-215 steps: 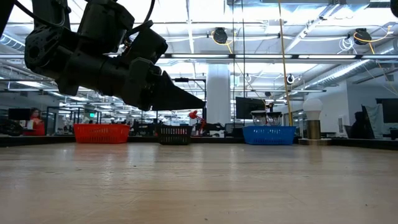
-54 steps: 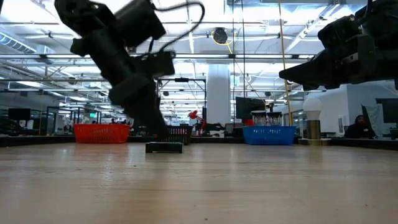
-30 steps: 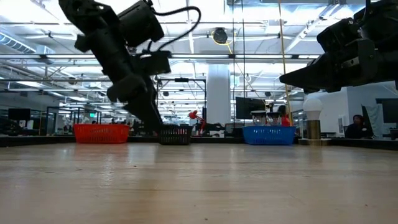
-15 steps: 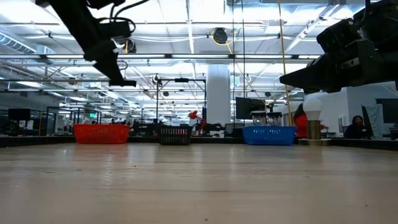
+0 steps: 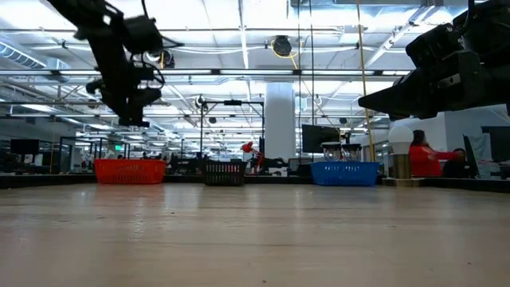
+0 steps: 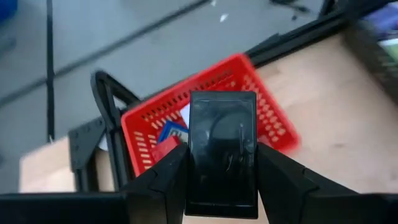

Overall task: Pick & Place Office items
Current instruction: Put the black digital clock into the red bin, then put the blue charger adapter head into the black bin

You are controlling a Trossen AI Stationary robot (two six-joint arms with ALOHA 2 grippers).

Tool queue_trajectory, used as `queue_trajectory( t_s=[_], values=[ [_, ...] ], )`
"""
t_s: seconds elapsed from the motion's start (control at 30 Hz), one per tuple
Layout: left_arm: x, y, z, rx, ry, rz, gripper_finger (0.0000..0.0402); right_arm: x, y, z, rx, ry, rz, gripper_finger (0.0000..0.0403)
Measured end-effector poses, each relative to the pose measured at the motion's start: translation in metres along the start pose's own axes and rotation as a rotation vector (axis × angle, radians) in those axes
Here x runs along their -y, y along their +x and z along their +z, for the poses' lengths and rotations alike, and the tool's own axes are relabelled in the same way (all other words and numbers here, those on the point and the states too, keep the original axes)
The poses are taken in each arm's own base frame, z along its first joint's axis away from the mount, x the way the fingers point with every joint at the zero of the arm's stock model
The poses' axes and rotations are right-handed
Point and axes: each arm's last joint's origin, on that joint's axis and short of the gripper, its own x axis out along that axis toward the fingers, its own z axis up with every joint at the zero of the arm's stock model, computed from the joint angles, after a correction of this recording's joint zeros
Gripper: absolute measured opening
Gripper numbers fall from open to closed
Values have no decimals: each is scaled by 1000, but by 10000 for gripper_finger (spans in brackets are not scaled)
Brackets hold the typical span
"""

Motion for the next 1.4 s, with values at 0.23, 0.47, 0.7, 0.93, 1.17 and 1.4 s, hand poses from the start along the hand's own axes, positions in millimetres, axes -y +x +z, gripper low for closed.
queue_trajectory(
  t_s=[0.23,0.47,0.7,0.93,1.17,1.4],
  values=[
    [-16,49,8,-81,-139,65,158,0,0,0,0,0,0,1],
    [-20,74,3,-169,-157,100,158,0,0,0,0,0,0,1],
    [-18,89,1,-183,-160,144,159,0,0,0,0,0,0,1],
    [-20,96,1,-178,-195,171,198,0,0,0,-5,-1,0,1],
    [-19,96,2,-166,-143,165,238,0,0,0,-4,-1,0,1],
    [-26,77,3,-175,-55,157,200,0,0,0,-5,-1,0,1]
  ],
)
